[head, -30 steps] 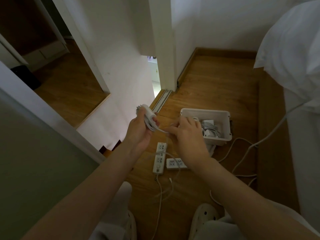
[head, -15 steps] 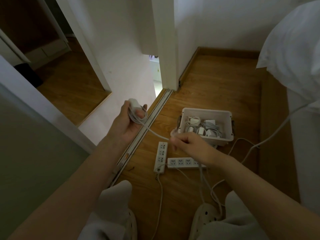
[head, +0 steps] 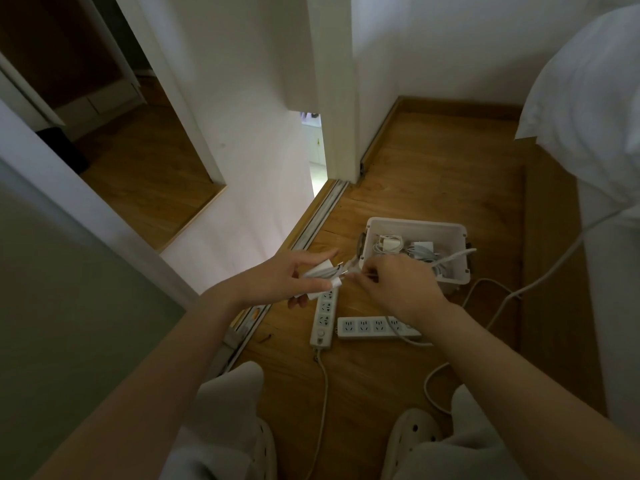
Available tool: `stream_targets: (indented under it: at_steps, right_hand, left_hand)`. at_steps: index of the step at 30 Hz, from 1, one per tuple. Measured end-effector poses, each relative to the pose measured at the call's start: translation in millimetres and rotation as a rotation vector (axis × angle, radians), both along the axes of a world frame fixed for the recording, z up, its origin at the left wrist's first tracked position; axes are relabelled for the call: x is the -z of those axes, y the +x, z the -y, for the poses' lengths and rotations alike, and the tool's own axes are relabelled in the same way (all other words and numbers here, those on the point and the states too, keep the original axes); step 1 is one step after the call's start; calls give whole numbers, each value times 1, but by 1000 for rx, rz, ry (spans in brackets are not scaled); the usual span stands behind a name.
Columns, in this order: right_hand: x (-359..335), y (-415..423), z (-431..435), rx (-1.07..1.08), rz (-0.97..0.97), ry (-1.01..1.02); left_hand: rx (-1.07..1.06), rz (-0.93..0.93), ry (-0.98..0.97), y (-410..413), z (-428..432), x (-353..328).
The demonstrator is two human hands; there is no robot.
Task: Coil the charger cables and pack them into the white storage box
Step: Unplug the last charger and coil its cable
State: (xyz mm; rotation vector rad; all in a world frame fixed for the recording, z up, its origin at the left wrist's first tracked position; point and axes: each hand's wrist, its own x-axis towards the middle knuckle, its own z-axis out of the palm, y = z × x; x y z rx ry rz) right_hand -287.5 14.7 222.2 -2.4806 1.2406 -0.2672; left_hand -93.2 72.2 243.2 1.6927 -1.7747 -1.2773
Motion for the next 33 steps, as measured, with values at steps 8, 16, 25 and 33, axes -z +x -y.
stream_targets:
  at_steps: [8, 16, 25, 33]
  right_hand:
    - [0, 5, -7, 56, 65, -94]
    - [5, 16, -17, 120, 95, 116]
    - [2, 23, -32, 39, 5, 330]
    - [5, 36, -72, -151, 112, 145]
  left_hand:
    - [119, 272, -129, -1, 6, 16]
    - [19, 603, -435, -11, 8, 32]
    - [-460, 430, -395, 0, 12, 36]
    - [-880, -687, 25, -7, 21, 17]
